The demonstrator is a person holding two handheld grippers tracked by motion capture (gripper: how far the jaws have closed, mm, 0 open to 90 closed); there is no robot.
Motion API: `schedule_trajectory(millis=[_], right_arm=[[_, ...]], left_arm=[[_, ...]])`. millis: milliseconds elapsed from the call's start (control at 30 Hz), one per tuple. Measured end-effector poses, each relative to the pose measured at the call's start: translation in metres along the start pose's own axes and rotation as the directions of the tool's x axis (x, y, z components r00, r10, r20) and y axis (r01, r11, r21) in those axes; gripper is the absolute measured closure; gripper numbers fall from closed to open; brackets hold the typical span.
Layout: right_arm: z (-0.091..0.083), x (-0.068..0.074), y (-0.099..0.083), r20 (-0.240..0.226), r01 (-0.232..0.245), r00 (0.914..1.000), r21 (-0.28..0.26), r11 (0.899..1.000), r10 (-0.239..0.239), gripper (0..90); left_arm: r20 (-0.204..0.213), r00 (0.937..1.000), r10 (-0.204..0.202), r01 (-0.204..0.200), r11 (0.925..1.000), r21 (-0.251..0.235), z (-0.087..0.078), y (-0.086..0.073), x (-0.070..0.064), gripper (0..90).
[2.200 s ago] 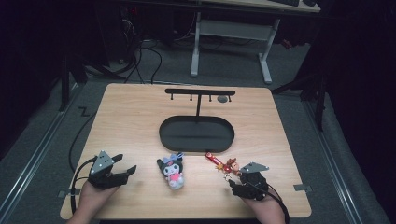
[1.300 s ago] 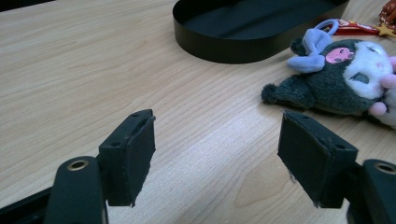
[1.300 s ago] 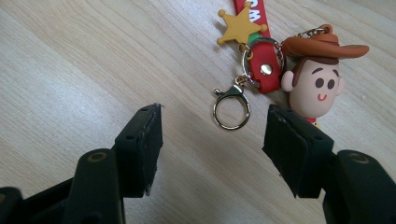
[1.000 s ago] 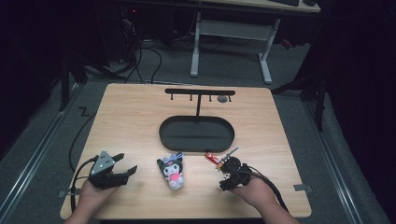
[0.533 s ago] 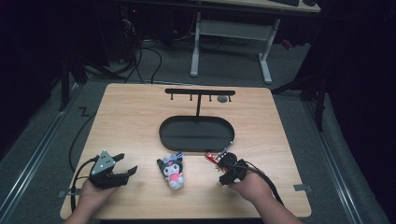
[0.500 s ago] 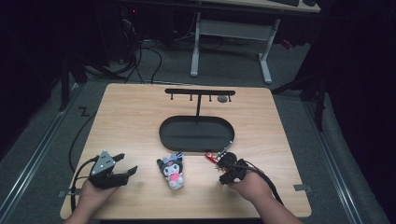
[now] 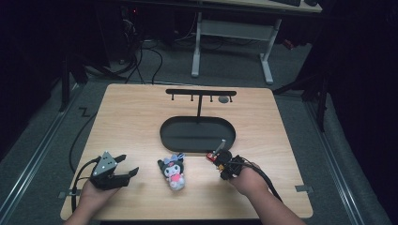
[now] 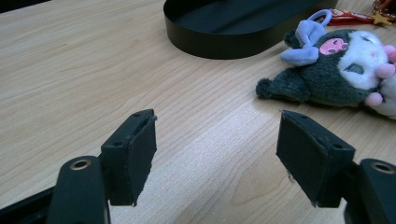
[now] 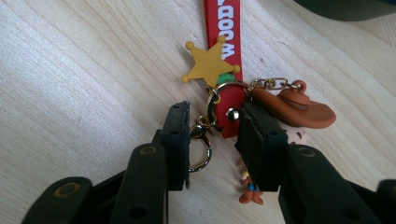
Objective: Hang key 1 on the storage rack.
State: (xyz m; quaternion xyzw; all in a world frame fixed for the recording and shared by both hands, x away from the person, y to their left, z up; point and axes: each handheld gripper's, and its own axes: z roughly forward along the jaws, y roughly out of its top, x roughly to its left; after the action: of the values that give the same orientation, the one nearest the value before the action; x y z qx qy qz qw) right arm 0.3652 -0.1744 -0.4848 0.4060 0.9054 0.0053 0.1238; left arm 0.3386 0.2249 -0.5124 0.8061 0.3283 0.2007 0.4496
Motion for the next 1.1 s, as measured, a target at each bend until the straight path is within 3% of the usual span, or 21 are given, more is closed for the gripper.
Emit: schedule_trajectory(millis=[233,367,633,867,900,933,1100], right_arm=[[0.001,-0.002,0.003,-0.025,0.006,0.9997,0.01,1.0,-0.005,71.1],[0.002,-0.009,0.008,-0.062,-0.016,0.9979,0.04,0.999,0.019,70.2],[0.001,-0.011,0.012,-0.057,-0.012,0.9982,0.047,0.999,0.014,69.8],[0.004,-0.009,0.012,-0.037,-0.013,0.9992,0.045,0.999,0.015,67.6],[0.005,-0.005,0.012,-0.01,0.022,0.9997,0.045,0.999,-0.021,67.9],[0.005,-0.005,0.012,-0.01,0.022,0.9997,0.045,0.999,-0.021,67.9],[0.005,0.0,0.009,0.059,0.06,0.9963,0.033,0.998,-0.062,78.4]], left_arm=[[0.0,1.0,0.001,-0.001,1.0,0.001,-0.001,0.0,0.0,28.9],[0.001,1.0,0.004,-0.004,1.0,-0.001,-0.001,0.0,0.0,28.9],[0.001,1.0,0.006,-0.006,1.0,0.002,0.0,0.0,0.001,29.0],[0.005,0.9999,0.01,-0.01,0.9999,0.004,-0.001,0.0,0.0,29.1],[0.004,0.9999,0.01,-0.01,1.0,0.001,-0.001,0.0,0.0,29.1],[0.004,0.9999,0.01,-0.01,0.9999,0.001,-0.001,0.0,0.0,29.1],[0.004,0.9999,0.01,-0.01,1.0,0.0,-0.001,0.0,-0.001,29.1]])
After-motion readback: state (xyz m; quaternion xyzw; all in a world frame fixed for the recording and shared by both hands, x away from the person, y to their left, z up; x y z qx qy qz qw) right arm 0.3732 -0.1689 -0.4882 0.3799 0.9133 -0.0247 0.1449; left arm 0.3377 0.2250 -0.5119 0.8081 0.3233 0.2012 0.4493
